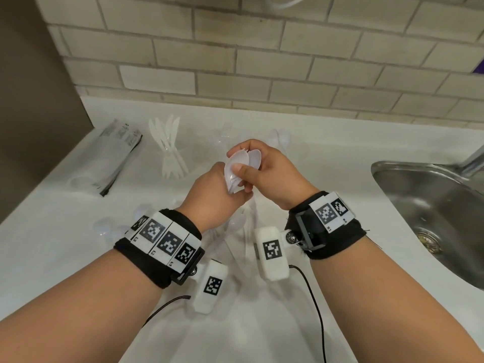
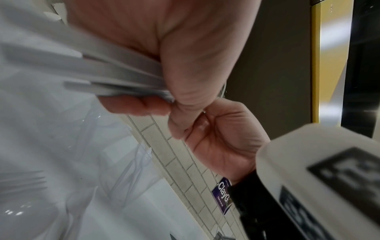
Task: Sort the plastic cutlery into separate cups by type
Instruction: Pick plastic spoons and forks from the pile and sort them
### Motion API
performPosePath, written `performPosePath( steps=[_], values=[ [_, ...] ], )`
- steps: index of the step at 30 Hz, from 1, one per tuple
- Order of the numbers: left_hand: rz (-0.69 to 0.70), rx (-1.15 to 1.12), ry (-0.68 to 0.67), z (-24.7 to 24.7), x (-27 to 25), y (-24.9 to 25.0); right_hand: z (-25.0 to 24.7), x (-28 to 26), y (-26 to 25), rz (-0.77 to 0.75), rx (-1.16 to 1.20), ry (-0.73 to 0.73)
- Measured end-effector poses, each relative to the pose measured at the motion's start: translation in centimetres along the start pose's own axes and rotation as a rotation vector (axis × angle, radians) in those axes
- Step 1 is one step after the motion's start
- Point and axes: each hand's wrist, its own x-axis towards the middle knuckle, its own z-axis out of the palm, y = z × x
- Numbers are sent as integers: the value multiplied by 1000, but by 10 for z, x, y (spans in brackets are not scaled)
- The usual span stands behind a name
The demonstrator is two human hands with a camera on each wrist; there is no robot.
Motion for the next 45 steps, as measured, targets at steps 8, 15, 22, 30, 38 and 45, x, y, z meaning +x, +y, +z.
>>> performPosePath(
  steps=[8,15,22,30,38,45],
  values=[
    [-118,-353,-97,-6,-4,5,-8,10,-14,17,173,53],
    [-135,-478,-105,-9,-3,-2,-20,25,-16,34,101,-101],
    [-150,-594,-141,-15,2,-2,-9,36,-11,-21,88,-81],
    [-288,-548,5,-21,5,-21,-32,90,-16,-281,-183,515],
    [-284,-393,84,-26,11,-30,-15,126,33,-148,-565,365],
    [-277,-389,78,-17,19,-31,-20,120,35,16,-487,312]
  ],
)
